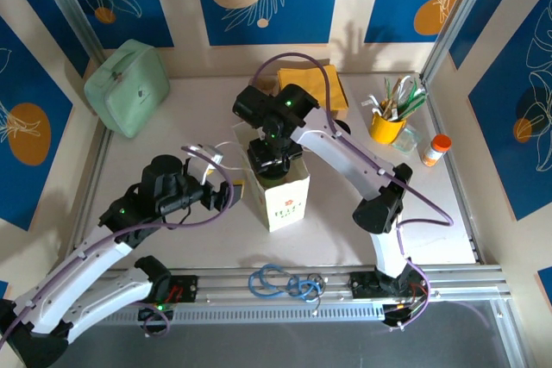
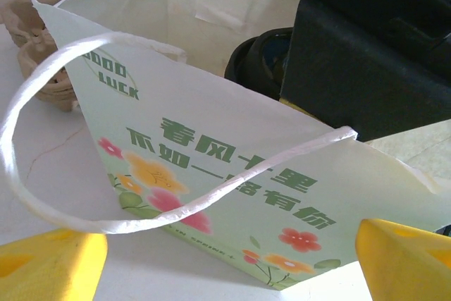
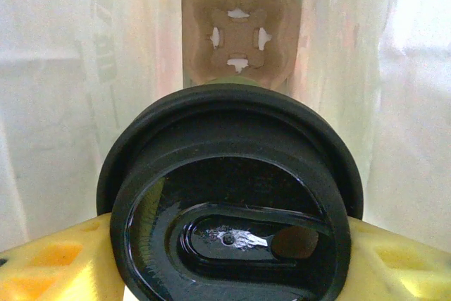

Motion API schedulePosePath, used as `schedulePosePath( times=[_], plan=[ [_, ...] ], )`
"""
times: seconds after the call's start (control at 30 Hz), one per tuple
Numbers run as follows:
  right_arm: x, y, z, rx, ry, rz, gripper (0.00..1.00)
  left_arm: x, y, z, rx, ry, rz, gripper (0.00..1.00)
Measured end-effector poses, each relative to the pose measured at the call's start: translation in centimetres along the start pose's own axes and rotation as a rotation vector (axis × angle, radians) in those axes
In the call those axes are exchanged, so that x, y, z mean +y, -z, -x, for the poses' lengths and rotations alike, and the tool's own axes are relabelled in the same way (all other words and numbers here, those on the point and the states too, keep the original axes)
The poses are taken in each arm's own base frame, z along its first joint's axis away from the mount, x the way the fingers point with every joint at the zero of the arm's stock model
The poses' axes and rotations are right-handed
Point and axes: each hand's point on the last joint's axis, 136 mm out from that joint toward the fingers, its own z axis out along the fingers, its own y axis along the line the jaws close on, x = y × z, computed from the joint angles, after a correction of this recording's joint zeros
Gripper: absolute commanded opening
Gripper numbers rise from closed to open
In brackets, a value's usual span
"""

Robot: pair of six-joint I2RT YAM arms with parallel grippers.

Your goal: Pack the takeout coffee

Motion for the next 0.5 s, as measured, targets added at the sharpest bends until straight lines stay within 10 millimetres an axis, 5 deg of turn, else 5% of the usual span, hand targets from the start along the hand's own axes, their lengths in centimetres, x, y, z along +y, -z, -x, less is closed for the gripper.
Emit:
schedulePosePath(
  times=[0.5],
  plan=[
    [-1.4, -2.9, -1.8, 0.121, 0.011, -0.054, 0.63, 0.0, 0.1, 0.1, -0.003, -0.003, 0.0, 0.91]
  ],
)
